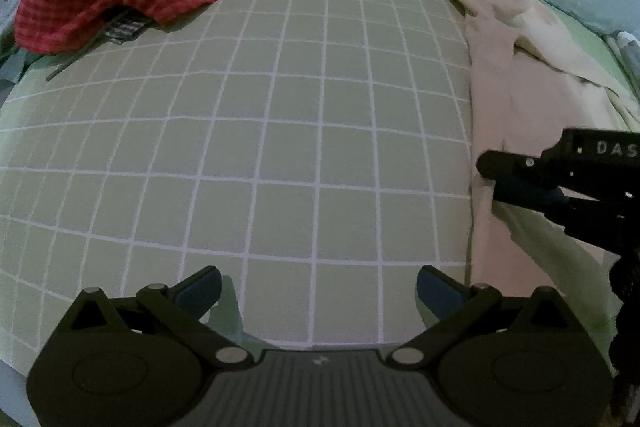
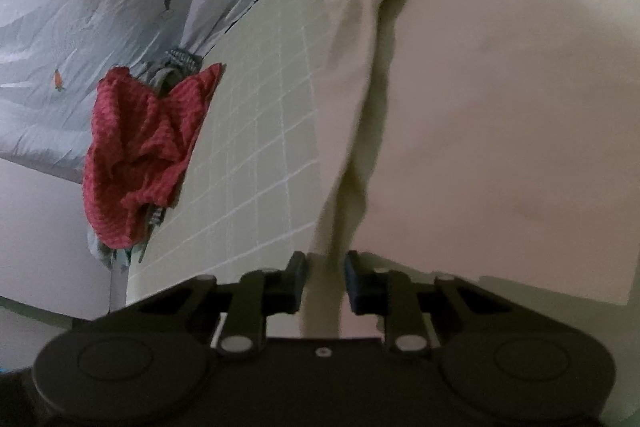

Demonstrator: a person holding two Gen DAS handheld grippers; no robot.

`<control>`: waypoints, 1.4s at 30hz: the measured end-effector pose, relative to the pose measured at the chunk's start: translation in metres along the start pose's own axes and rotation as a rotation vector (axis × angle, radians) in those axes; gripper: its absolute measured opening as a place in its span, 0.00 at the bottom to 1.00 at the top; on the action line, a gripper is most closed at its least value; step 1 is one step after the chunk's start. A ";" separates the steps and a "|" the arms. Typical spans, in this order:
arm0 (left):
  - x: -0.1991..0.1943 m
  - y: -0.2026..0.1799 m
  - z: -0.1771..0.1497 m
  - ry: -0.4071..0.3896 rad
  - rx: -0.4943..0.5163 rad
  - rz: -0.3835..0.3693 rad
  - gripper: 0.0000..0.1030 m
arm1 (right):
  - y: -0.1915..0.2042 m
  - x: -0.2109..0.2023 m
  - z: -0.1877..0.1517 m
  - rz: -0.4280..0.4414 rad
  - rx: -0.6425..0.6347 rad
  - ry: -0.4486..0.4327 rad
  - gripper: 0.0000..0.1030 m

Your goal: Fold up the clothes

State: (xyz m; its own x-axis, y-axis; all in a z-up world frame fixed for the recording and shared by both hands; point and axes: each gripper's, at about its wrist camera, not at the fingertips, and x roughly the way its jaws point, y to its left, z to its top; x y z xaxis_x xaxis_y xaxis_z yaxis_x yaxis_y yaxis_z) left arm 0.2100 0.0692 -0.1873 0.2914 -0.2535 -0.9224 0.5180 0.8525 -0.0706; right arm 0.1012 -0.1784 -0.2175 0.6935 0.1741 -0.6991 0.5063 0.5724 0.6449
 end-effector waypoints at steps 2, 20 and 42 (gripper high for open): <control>0.001 -0.002 0.001 0.006 0.008 -0.007 0.99 | 0.005 -0.001 -0.001 0.000 -0.024 0.001 0.36; 0.001 -0.008 -0.004 0.014 0.005 0.001 0.99 | -0.082 -0.066 0.012 0.007 0.276 -0.154 0.02; 0.008 -0.072 -0.006 0.027 0.088 -0.021 0.99 | -0.086 -0.073 0.004 -0.001 0.096 -0.066 0.02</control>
State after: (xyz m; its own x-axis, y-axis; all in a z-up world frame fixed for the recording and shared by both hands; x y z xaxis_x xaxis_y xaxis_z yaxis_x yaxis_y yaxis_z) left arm 0.1703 0.0083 -0.1913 0.2584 -0.2575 -0.9311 0.5928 0.8033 -0.0576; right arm 0.0090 -0.2434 -0.2209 0.7241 0.1185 -0.6794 0.5514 0.4924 0.6735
